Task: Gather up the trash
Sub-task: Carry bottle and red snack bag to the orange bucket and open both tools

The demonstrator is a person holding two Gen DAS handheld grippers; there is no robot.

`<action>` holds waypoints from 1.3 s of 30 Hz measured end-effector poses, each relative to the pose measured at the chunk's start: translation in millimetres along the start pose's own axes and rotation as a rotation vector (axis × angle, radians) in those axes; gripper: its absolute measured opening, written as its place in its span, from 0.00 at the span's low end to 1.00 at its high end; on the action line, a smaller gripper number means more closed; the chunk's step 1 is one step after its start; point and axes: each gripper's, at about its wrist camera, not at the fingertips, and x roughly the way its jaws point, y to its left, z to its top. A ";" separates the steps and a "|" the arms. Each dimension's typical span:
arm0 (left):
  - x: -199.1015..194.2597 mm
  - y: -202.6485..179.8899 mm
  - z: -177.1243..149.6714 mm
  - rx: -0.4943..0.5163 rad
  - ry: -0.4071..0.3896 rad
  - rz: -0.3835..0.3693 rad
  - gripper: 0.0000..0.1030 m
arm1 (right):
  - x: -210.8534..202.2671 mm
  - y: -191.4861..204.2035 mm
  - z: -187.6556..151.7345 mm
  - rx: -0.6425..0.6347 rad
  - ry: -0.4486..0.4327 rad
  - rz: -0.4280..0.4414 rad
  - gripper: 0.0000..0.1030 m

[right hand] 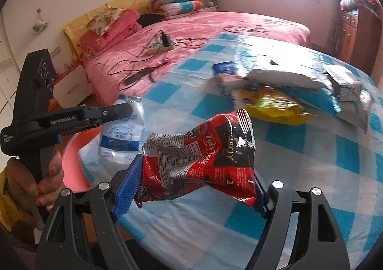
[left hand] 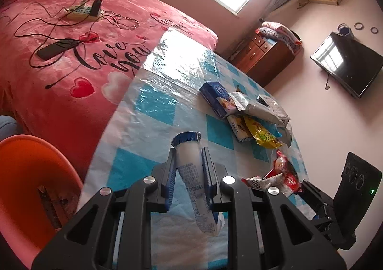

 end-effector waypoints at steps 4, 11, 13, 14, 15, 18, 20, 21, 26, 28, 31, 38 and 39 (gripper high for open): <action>-15.8 9.7 0.6 -0.012 -0.024 0.008 0.22 | 6.0 22.1 0.9 -0.041 0.014 0.035 0.76; -55.1 50.9 -5.3 -0.073 -0.066 0.088 0.22 | 24.0 75.5 8.1 -0.136 0.050 0.144 0.76; -64.1 64.5 -7.8 -0.094 -0.075 0.114 0.22 | 29.5 93.4 10.4 -0.175 0.059 0.180 0.76; -69.7 73.3 -10.4 -0.108 -0.080 0.133 0.22 | 33.4 104.8 12.1 -0.200 0.063 0.194 0.76; -74.9 81.6 -12.6 -0.121 -0.085 0.149 0.22 | 37.2 116.3 13.8 -0.229 0.067 0.208 0.76; -87.4 105.5 -19.0 -0.164 -0.095 0.197 0.22 | 48.6 142.5 18.2 -0.283 0.076 0.247 0.76; -93.0 119.9 -22.7 -0.188 -0.100 0.223 0.22 | 56.6 156.9 20.4 -0.315 0.085 0.268 0.76; -95.1 127.1 -24.7 -0.197 -0.102 0.237 0.22 | 60.8 162.6 21.0 -0.329 0.094 0.282 0.78; -96.4 162.5 -34.5 -0.258 -0.095 0.308 0.36 | 92.8 186.6 26.1 -0.354 0.119 0.294 0.87; -97.2 173.1 -38.8 -0.278 -0.096 0.353 0.51 | 95.6 183.2 27.4 -0.326 0.120 0.290 0.87; -96.2 180.3 -43.0 -0.275 -0.098 0.400 0.58 | 87.1 168.2 29.0 -0.267 0.086 0.299 0.91; -90.5 175.0 -40.7 -0.241 -0.095 0.445 0.72 | 64.2 119.4 33.8 -0.127 0.006 0.246 0.91; -89.2 171.2 -40.0 -0.228 -0.096 0.448 0.73 | 60.5 111.4 33.3 -0.108 -0.010 0.237 0.91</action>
